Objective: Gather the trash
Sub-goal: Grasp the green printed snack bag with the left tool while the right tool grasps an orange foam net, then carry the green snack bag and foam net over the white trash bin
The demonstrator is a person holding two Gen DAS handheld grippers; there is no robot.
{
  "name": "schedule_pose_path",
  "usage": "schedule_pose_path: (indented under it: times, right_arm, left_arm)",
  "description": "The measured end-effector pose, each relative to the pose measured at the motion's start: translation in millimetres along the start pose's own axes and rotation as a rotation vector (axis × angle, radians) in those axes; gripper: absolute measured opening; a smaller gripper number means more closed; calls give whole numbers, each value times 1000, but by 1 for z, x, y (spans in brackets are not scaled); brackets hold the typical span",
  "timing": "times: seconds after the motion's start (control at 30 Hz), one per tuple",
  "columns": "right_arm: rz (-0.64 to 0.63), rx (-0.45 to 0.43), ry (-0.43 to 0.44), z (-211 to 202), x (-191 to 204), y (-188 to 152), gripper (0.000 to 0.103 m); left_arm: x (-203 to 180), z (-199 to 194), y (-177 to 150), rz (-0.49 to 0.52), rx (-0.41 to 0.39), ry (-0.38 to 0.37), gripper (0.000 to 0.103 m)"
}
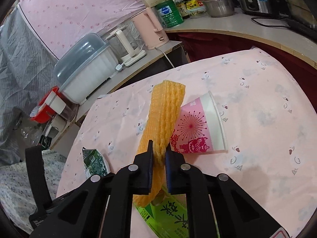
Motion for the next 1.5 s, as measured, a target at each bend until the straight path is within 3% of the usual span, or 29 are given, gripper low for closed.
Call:
schedule_pose_path:
  times: [0.1, 0.17, 0.4, 0.73, 1.03, 1.5]
  right_arm:
    - [5, -8, -7, -4, -6, 3, 10]
    - [7, -9, -9, -7, -9, 2, 10]
    - [23, -29, -10, -25, -20, -1, 10]
    - [53, -121, -8, -83, -42, 11, 10]
    - [94, -218, -38, -147, -78, 16, 10]
    - [212, -318, -146, -232, -183, -1, 10]
  left_arm:
    - [-7, 2, -2, 45, -10, 38, 79]
    - [-14, 2, -4, 76, -1, 22, 75]
    - [-32, -7, -13, 87, 0, -14, 74]
    - [-79, -52, -16, 152, -67, -63, 74]
    - [-149, -85, -38, 271, -99, -131, 74]
    - [-271, -98, -97, 469, -64, -245, 74]
Point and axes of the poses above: each gripper's, at about its wrist camera, not at the fingertips, and z roughly the way its jaws point, x to its left, y to its top, the point moved 5 cm from there along z, roughly the way its jaws point, and after that the axes turned 9 degrees about -y, right-handed, at the moved point
